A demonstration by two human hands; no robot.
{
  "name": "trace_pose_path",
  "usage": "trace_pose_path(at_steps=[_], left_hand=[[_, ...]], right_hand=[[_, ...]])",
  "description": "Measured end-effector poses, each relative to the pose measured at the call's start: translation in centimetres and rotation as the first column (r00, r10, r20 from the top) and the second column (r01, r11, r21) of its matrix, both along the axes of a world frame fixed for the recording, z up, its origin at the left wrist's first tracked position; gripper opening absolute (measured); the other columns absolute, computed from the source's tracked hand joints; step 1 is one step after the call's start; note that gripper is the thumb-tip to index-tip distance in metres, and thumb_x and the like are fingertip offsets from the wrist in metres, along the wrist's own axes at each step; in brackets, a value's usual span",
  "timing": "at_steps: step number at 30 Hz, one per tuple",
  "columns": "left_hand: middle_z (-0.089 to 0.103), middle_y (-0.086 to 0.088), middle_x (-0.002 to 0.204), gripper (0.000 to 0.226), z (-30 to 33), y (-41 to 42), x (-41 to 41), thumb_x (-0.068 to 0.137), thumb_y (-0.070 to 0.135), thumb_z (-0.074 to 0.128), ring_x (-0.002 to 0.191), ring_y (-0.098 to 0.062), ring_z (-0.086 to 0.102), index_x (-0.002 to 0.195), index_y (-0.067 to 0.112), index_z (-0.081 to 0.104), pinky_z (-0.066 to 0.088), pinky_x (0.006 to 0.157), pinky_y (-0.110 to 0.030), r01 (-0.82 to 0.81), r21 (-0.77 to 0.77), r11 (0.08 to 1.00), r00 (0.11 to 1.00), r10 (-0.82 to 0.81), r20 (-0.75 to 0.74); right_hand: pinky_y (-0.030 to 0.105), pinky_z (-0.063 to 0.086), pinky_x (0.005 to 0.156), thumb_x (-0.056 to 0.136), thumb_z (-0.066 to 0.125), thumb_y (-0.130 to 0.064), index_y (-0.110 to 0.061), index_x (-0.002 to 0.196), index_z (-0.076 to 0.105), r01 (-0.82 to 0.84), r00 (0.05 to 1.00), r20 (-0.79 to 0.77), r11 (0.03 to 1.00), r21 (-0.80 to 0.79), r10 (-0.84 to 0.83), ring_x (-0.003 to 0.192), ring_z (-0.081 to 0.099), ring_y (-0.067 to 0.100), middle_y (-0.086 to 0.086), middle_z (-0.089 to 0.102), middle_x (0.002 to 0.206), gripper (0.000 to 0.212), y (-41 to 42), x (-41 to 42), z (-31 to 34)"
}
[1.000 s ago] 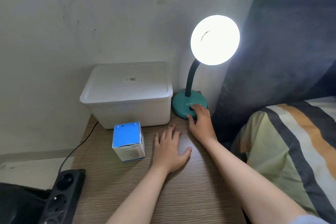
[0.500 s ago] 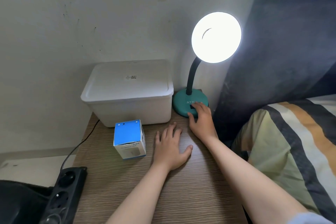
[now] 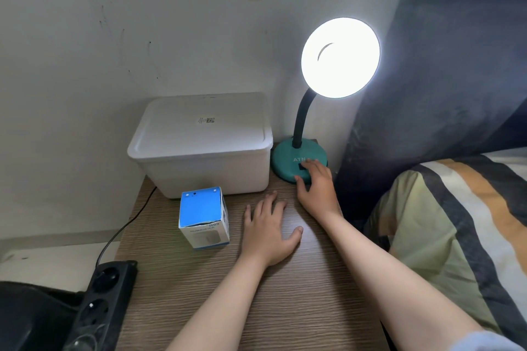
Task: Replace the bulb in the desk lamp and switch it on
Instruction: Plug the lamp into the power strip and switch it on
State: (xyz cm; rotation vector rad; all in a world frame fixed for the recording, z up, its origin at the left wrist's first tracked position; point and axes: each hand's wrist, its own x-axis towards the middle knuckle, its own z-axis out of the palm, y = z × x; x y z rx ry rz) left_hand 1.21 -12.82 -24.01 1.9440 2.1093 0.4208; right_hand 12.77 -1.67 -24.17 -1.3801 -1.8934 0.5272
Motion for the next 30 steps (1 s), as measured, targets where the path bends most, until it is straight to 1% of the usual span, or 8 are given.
trace_pose_path(at_steps=[4, 13, 15, 18, 20, 25, 27, 30], left_hand=[[0.019, 0.004, 0.155, 0.068, -0.02, 0.03, -0.05, 0.08, 0.064, 0.04, 0.143, -0.016, 0.016, 0.138, 0.029, 0.032, 0.006, 0.117, -0.048, 0.002, -0.004, 1.0, 1.0, -0.002, 0.002], [0.021, 0.004, 0.155, 0.068, -0.03, 0.02, -0.05, 0.08, 0.064, 0.041, 0.142, -0.017, 0.018, 0.137, 0.028, 0.034, 0.007, 0.117, -0.048, 0.003, 0.006, 1.0, 1.0, -0.003, 0.002], [0.02, 0.004, 0.155, 0.068, -0.06, 0.02, -0.04, 0.08, 0.064, 0.041, 0.142, -0.017, 0.017, 0.138, 0.028, 0.034, 0.007, 0.117, -0.048, 0.004, 0.002, 1.0, 1.0, -0.004, 0.001], [0.021, 0.003, 0.155, 0.068, -0.22, 0.03, -0.04, 0.08, 0.062, 0.044, 0.142, -0.018, 0.018, 0.137, 0.027, 0.035, 0.007, 0.117, -0.049, 0.011, 0.016, 1.0, 1.0, -0.012, 0.023], [0.02, 0.003, 0.155, 0.067, -0.2, -0.02, -0.06, 0.08, 0.061, 0.045, 0.143, -0.018, 0.018, 0.137, 0.026, 0.035, 0.007, 0.117, -0.05, 0.017, 0.022, 1.0, 0.999, -0.017, 0.042], [0.021, 0.003, 0.154, 0.066, -0.14, 0.0, -0.21, 0.08, 0.061, 0.045, 0.142, -0.017, 0.018, 0.136, 0.027, 0.035, 0.007, 0.117, -0.05, 0.018, 0.028, 0.999, 0.999, -0.019, 0.047], [0.022, 0.003, 0.154, 0.066, -0.05, -0.12, -0.14, 0.08, 0.061, 0.046, 0.143, -0.017, 0.018, 0.136, 0.027, 0.036, 0.007, 0.117, -0.05, 0.014, 0.023, 1.0, 0.998, -0.015, 0.06], [0.02, 0.002, 0.155, 0.067, -0.08, -0.12, -0.12, 0.081, 0.061, 0.046, 0.143, -0.017, 0.016, 0.138, 0.027, 0.034, 0.005, 0.117, -0.051, 0.026, 0.015, 1.0, 0.996, -0.027, 0.086]], right_hand=[[0.021, 0.026, 0.102, 0.087, 0.06, -0.018, -0.008, 0.125, 0.054, 0.002, 1.0, 0.001, 1.0, 0.014, -0.002, 0.126, 0.042, 0.022, 0.009, 0.055, 0.13, 0.04, -0.09, -0.04, 0.19], [0.023, 0.025, 0.104, 0.088, 0.059, -0.019, -0.009, 0.127, 0.053, 0.002, 1.0, 0.016, 1.0, -0.004, -0.002, 0.128, 0.04, 0.022, 0.009, 0.053, 0.133, 0.042, -0.15, -0.08, 0.21], [0.025, 0.026, 0.105, 0.088, 0.058, -0.019, -0.008, 0.128, 0.052, 0.002, 0.999, 0.039, 1.0, -0.007, -0.001, 0.128, 0.039, 0.024, 0.01, 0.052, 0.134, 0.042, -0.16, -0.16, 0.19], [0.034, 0.034, 0.107, 0.087, 0.058, -0.019, -0.004, 0.127, 0.052, 0.008, 0.995, 0.094, 0.999, 0.036, -0.011, 0.124, 0.044, 0.029, 0.014, 0.052, 0.13, 0.043, -0.04, -0.34, 0.07], [0.037, 0.035, 0.107, 0.088, 0.056, -0.02, -0.004, 0.128, 0.051, 0.012, 0.991, 0.133, 0.999, 0.031, -0.016, 0.123, 0.043, 0.029, 0.014, 0.051, 0.13, 0.043, -0.1, -0.48, 0.04], [0.037, 0.03, 0.113, 0.09, 0.053, -0.02, -0.005, 0.131, 0.047, 0.009, 0.986, 0.165, 1.0, 0.009, -0.01, 0.129, 0.039, 0.027, 0.013, 0.048, 0.135, 0.044, -0.3, -0.64, 0.22], [0.037, 0.026, 0.115, 0.09, 0.053, -0.02, -0.006, 0.133, 0.046, -0.002, 0.988, 0.155, 1.0, -0.02, 0.005, 0.133, 0.037, 0.027, 0.012, 0.048, 0.138, 0.045, -0.4, -0.51, 0.21], [0.038, 0.024, 0.117, 0.091, 0.054, -0.022, -0.01, 0.136, 0.043, -0.016, 0.994, 0.106, 0.999, -0.035, 0.02, 0.139, 0.032, 0.023, 0.01, 0.045, 0.143, 0.048, -0.4, -0.14, 0.21]])
